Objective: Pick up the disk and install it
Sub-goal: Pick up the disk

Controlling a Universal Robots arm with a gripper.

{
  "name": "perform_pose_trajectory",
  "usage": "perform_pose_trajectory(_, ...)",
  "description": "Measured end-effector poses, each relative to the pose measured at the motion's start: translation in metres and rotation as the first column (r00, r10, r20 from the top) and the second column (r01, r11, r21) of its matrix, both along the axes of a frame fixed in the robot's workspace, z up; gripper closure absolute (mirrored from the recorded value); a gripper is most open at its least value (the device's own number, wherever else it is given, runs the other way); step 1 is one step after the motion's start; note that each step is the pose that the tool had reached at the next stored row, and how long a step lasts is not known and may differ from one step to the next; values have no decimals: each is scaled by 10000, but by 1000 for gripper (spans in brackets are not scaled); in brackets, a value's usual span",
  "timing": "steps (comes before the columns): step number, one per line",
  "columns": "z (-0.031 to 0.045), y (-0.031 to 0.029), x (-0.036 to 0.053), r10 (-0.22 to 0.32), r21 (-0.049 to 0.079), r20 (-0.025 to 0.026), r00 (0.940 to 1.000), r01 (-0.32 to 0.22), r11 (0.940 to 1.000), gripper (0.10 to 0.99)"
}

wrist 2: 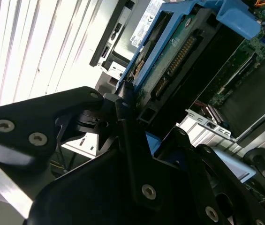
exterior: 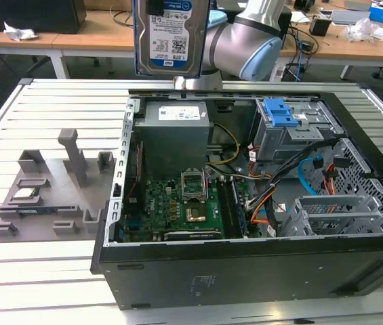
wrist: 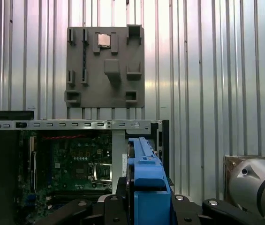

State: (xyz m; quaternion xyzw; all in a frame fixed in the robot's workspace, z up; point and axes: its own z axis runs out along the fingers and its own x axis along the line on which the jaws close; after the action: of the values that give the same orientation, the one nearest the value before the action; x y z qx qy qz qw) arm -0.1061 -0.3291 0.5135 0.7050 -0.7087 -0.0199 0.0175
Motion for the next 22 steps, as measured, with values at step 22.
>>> perform_pose_trajectory(22, -15, -665, 0, 1, -1, 0, 10000, -1, 10000, 722)
